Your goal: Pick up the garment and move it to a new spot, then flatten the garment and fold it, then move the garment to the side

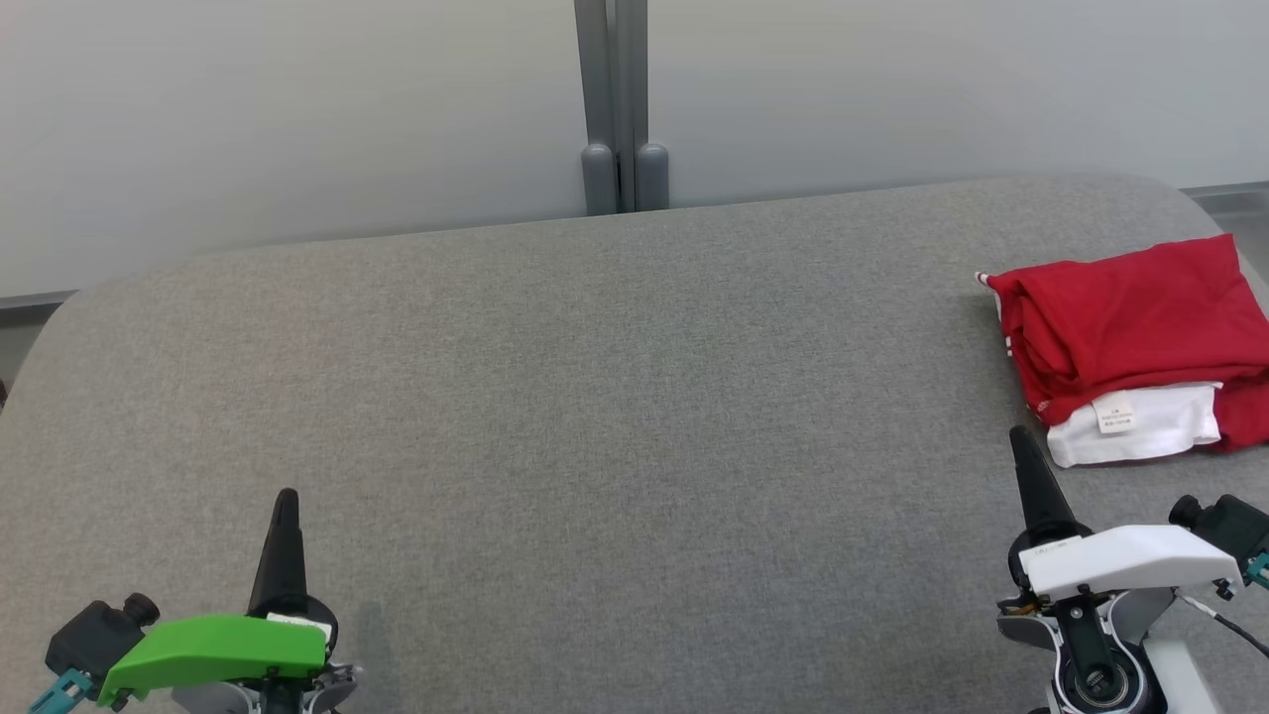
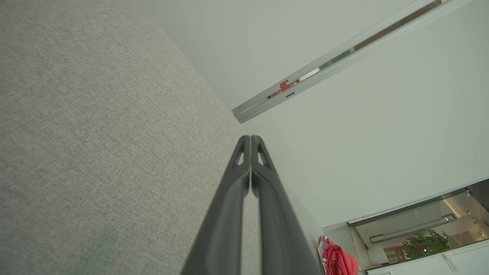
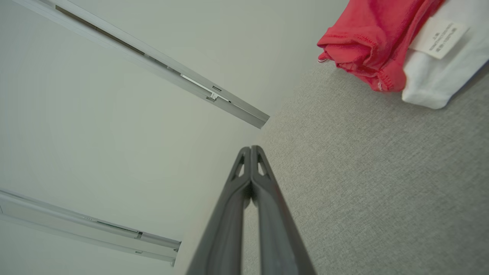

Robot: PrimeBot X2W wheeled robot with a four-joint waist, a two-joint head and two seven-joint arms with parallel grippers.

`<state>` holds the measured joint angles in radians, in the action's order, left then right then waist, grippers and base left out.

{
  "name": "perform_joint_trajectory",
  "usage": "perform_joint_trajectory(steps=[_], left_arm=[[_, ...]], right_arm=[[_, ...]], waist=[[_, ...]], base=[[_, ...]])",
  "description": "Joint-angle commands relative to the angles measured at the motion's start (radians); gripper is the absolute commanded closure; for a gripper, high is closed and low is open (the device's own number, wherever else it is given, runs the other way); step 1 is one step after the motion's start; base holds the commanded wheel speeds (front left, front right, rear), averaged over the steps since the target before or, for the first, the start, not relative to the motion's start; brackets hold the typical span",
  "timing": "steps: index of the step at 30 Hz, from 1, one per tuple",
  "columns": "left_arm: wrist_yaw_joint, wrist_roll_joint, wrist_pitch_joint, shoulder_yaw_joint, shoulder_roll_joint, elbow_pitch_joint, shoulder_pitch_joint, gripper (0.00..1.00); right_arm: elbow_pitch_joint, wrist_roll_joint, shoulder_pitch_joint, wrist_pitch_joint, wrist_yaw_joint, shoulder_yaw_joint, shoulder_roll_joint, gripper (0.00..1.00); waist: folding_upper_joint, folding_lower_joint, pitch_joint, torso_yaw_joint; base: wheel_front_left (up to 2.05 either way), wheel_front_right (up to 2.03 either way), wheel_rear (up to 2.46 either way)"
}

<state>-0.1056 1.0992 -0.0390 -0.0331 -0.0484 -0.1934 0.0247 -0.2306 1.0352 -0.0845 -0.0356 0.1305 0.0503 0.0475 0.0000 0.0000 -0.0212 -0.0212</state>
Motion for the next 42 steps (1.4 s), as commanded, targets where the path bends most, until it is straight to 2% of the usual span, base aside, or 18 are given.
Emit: perform_joint_trajectory(steps=[1,42], left_arm=[[-0.005,0.029,0.006,-0.008,-0.008,0.006,0.030,1.00],[-0.020,0.364,0.108,-0.058,-0.008,-0.034,0.074,1.00]], right_arm=[[0.006,0.030,-0.020,0.009,0.000,0.005,0.004,1.00],[-0.008,0.405,-0.028,0.108,0.000,0.048,0.004,1.00]], waist=[[0.0000,0.0000,0.001,0.000],[0.0000,0.0000,0.015,0.013]], base=[[0.00,0.00,0.00],[0.00,0.00,0.00]])
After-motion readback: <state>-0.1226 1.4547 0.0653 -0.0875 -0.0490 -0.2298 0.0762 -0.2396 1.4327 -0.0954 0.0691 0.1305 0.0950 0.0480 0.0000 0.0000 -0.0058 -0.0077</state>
